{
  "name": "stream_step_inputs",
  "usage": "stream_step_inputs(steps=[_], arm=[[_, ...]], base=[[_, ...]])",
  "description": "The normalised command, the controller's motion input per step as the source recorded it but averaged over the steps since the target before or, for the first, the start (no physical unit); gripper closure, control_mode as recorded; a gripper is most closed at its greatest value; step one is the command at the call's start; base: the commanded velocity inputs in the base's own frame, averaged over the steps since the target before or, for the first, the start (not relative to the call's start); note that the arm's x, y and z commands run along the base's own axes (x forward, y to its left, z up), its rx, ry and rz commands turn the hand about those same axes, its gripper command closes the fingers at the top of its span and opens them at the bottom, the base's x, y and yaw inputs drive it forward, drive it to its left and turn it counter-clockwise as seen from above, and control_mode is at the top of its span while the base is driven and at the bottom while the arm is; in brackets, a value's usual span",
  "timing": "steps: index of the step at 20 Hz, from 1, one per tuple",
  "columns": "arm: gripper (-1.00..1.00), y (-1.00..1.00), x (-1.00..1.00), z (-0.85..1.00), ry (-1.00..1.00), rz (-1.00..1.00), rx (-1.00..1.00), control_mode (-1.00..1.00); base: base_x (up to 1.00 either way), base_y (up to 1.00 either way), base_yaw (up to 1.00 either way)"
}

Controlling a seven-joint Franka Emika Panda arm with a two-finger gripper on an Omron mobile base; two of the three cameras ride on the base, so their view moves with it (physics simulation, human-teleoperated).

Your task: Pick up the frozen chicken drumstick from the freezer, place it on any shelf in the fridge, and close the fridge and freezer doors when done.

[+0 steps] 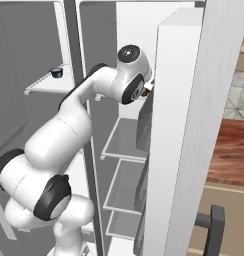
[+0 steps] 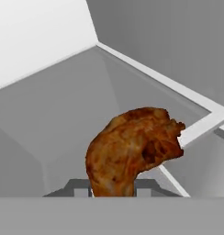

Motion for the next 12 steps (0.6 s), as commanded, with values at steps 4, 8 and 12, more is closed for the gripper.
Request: stream_step_inputs(steps=[4,8,12], arm=[[1.0,-0.25,0.93,-0.08,0.0,0.02,-0.01,-1.0],[-1.0,-0.22,1.0,-0.15,0.0,0.02,-0.01,-1.0],[-1.0,-0.04,0.9,-0.14,0.0,-0.02,-0.02,-1.0]], base=[[0.0,0.0,0.0],[0.0,0.0,0.0],[0.0,0.0,0.0]])
